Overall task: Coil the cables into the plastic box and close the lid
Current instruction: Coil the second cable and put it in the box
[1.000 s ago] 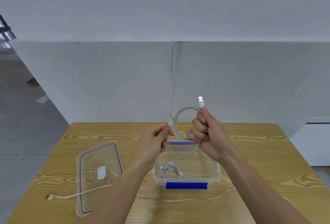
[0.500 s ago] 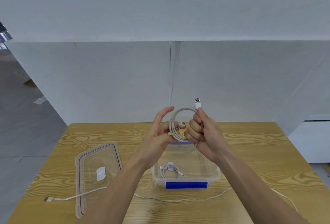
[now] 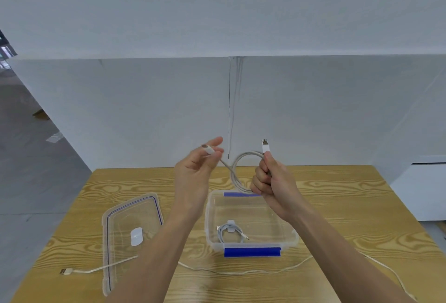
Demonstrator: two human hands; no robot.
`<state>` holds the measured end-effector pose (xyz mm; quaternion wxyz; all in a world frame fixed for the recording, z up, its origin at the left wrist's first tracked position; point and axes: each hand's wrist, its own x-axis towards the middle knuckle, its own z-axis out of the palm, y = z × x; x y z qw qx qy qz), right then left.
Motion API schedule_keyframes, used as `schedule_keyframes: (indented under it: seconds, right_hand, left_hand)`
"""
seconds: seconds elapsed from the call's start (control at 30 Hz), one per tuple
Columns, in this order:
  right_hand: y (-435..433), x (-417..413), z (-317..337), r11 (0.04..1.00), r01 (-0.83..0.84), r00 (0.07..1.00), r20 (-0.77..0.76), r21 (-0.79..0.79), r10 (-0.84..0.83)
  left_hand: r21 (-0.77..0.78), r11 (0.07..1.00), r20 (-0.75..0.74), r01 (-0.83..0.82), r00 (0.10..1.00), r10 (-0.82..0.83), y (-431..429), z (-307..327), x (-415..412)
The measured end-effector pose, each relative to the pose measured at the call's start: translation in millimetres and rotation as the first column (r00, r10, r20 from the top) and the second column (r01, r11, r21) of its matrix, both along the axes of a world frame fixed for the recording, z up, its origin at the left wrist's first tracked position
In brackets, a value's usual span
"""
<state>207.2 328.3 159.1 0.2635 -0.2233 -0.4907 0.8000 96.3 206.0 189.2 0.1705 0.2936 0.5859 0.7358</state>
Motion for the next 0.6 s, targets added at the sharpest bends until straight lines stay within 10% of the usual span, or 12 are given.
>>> schedule_keyframes:
  seconds: [0.23,0.6]
  right_hand:
    - [10.8,7.1,7.4,0.964,-0.137,0.981,-0.168,-0.229,0.1]
    - [3.9,1.8,31.9,0.942,-0.314,0.946,-0.12,-0.121,0.3]
  left_hand:
    - [0.147,0.983,0.174,-0.113,0.981,0.087,-13.2,5.0,-22.2]
    - [-0.194,0.965,0.228,0.174,0.965,-0.128,-6.5,-16.4,-25.8]
